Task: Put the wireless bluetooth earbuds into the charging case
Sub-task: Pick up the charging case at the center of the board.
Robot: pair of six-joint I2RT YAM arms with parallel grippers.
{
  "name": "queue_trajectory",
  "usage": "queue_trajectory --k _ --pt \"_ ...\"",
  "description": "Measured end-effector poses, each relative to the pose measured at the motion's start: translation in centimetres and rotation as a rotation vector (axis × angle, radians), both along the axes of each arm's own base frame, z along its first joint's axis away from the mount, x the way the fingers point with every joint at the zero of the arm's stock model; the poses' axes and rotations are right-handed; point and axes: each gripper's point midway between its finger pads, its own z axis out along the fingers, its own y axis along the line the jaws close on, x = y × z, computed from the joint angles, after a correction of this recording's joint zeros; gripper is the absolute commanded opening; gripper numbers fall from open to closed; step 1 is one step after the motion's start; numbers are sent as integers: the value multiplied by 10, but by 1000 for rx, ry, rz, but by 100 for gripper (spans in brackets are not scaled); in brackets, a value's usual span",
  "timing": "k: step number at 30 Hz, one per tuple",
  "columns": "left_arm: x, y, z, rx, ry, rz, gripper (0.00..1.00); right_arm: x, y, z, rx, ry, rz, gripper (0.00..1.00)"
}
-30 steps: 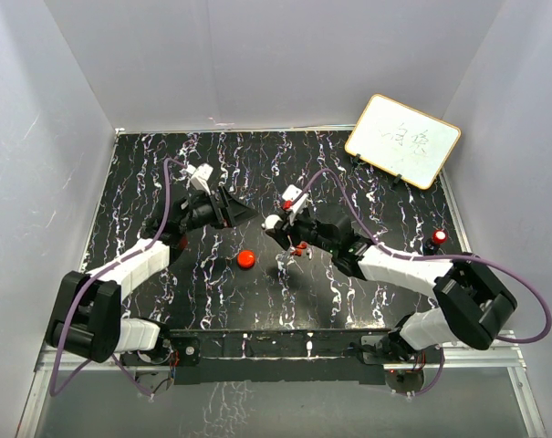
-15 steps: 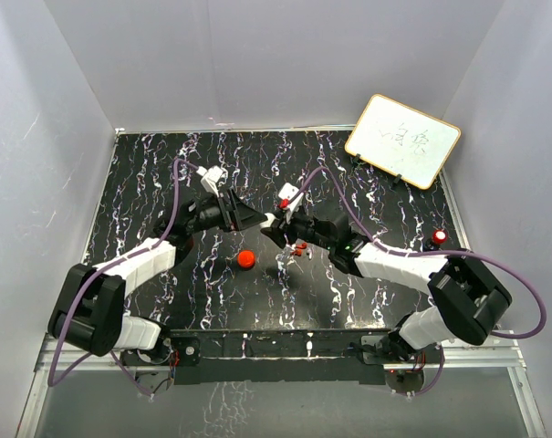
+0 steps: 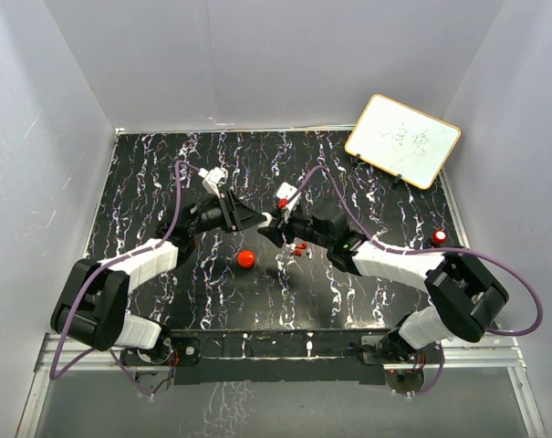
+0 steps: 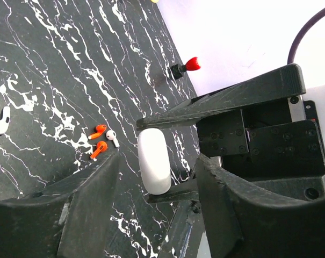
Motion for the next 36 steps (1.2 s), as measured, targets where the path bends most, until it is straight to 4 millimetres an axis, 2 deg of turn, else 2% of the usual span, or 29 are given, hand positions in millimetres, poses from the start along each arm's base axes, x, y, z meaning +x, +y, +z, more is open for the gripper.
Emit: queue_trajectory --k 3,14,24,27,30,31,34,36 --pt "1 0 -3 -1 13 1 40 -1 1 0 0 0 7 38" --pt "1 -2 -3 -12 16 -6 27 -1 1 0 1 -3 11 37" --pt "1 -2 -3 -11 16 -6 29 -1 2 1 -1 -10 13 36" --pt "1 -2 -3 -11 16 -6 20 -1 2 1 -1 -10 13 36" --pt "1 -2 -4 -11 19 -4 3 0 1 0 -7 -16 12 36" --pt "1 -2 -4 -9 20 -3 0 0 1 0 -8 -15 12 37" --pt "2 -1 -4 -9 19 1 0 1 2 0 -8 -15 12 45" --pt "2 -1 -4 -8 20 2 0 1 2 -1 -8 -13 11 64"
